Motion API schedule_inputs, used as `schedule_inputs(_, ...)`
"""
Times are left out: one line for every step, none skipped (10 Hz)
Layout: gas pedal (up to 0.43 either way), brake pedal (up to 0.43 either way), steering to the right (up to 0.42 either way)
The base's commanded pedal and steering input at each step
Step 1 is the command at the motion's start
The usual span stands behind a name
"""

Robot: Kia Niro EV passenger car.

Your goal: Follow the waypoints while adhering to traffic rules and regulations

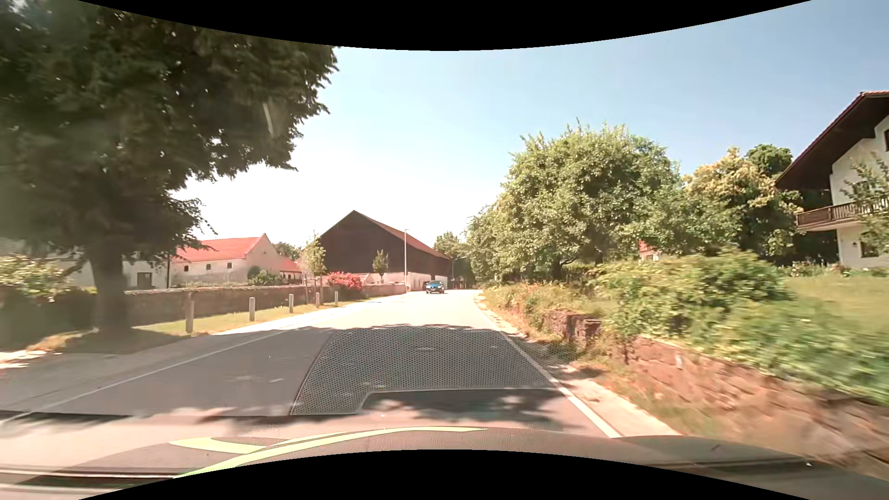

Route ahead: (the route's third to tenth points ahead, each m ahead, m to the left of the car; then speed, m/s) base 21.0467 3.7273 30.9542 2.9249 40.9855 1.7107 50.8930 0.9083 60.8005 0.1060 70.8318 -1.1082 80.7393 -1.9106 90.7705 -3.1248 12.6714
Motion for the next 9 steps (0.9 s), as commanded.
schedule_inputs(0.0, 0.0, 0.004)
schedule_inputs(0.0, 0.0, 0.005)
schedule_inputs(0.0, 0.0, 0.006)
schedule_inputs(0.0, 0.0, 0.006)
schedule_inputs(0.0, 0.0, 0.007)
schedule_inputs(0.0, 0.0, 0.008)
schedule_inputs(0.0, 0.0, 0.008)
schedule_inputs(0.0, 0.0, 0.008)
schedule_inputs(0.0, 0.0, 0.008)
